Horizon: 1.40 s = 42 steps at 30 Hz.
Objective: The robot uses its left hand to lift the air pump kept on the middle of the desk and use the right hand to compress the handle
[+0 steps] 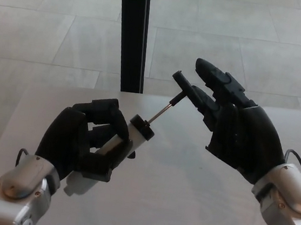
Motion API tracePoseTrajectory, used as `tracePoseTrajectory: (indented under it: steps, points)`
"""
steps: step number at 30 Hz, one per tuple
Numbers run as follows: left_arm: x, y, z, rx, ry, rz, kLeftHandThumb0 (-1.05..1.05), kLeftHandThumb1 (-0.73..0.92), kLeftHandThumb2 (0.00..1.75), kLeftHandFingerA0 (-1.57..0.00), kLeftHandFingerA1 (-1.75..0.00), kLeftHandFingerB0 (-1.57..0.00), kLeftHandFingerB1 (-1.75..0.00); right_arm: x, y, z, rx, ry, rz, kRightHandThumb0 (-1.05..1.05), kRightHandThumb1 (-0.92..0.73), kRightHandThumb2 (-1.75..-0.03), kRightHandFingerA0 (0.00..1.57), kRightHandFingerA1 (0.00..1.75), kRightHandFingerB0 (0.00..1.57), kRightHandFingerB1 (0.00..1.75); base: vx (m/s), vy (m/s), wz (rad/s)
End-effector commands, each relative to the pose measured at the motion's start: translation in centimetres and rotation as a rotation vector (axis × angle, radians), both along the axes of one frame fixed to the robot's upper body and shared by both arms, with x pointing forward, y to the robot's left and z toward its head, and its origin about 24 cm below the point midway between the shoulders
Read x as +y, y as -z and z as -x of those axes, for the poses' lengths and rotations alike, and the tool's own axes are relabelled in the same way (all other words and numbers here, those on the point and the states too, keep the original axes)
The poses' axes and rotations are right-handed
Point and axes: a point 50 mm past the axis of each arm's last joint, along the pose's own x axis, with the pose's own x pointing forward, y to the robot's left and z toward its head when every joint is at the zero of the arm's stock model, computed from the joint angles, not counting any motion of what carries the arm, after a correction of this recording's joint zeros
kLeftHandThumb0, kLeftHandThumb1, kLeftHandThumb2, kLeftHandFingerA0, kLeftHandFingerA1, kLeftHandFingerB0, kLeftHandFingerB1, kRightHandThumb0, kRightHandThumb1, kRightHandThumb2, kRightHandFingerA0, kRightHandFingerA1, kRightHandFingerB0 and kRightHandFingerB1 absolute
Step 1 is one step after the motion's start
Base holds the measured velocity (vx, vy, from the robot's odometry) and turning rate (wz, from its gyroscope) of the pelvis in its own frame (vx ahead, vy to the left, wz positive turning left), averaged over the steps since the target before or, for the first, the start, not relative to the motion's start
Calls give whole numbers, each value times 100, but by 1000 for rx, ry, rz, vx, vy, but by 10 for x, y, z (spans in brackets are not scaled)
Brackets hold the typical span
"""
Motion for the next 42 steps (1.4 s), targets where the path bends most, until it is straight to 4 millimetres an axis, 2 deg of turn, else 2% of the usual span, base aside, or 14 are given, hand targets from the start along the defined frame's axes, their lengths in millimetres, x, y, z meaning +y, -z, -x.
tracePoseTrajectory:
  steps: [1, 9, 10, 16, 17, 18, 19, 29, 30, 33, 34, 38, 39, 42]
  points:
    - [5, -1, -1, 5, -14, -36, -3, 67, 132, -121, -127, -125, -128, -2, -7, -1, -19, -8, 59, -91, -78, -127, 3, 18, 5, 22, 0, 0, 0]
    - [4, -4, -2, -1, -22, -60, -1, 68, 132, -123, -128, -127, -128, 1, -11, -2, -58, -36, 133, -92, -77, -126, 3, 16, 4, 21, 0, 0, 0]
    - [4, -4, -2, -1, -23, -59, -1, 43, 158, -107, -175, -102, -156, 2, -11, -2, -60, -37, 134, -92, -77, -126, 3, 17, 4, 22, 0, 0, 0]
    - [4, -8, -4, -41, -27, -136, 0, 41, 158, -108, -175, -104, -154, 8, -9, -3, -86, -17, 186, -95, -80, -126, 0, 20, 9, 22, 0, 0, 0]
    - [4, -9, -4, -43, -29, -143, 0, 43, 156, -108, -175, -103, -153, 9, -8, -3, -83, -6, 196, -101, -92, -79, 0, 35, 0, 31, 0, 0, 0]
    - [4, -9, -4, -42, -28, -146, 0, 43, 156, -108, -175, -103, -153, 10, -8, -2, -82, -3, 195, -101, -92, -79, 0, 35, 0, 31, 0, 0, 0]
    - [4, -10, -5, -44, -29, -154, -2, 44, 154, -108, -175, -101, -153, 10, -8, -2, -80, 0, 201, -89, -78, -126, 0, 23, 9, 26, 0, 0, 0]
    - [2, -21, -10, -83, -38, -174, 2, 41, 156, -107, -175, -101, -152, 19, 2, 3, -27, 33, 202, -89, -80, -126, 0, 24, 8, 26, 0, 0, 0]
    - [2, -21, -11, -91, -39, -185, 1, 40, 156, -107, -174, -101, -151, 20, 3, 4, -18, 36, 205, -103, -85, -95, 2, 28, 5, 26, 0, 0, 0]
    - [1, -23, -13, -91, -46, -189, -1, 40, 154, -108, -174, -102, -149, 22, 3, 4, -25, 36, 213, -92, -80, -122, 4, 25, 3, 26, 0, 0, 0]
    - [1, -24, -13, -97, -49, -189, 0, 37, 157, -108, -173, -103, -149, 23, 3, 4, -26, 37, 210, -104, -91, -84, 0, 29, 5, 29, 0, 0, 0]
    - [-1, -27, -18, -99, -77, -231, -1, 38, 157, -107, -174, -101, -150, 30, 1, 6, -25, 61, 219, -101, -92, -86, 0, 28, 5, 28, 0, 0, 0]
    - [-2, -29, -19, -112, -78, -231, -1, 40, 157, -107, -175, -101, -150, 32, -1, 6, -32, 63, 218, -88, -79, -127, 0, 22, 1, 25, 0, 0, 0]
    - [-3, -31, -23, -104, -69, -213, -6, 44, 152, -106, -175, -97, -153, 35, -6, 9, -44, 81, 245, -90, -79, -126, 0, 23, 0, 23, 0, 0, 0]
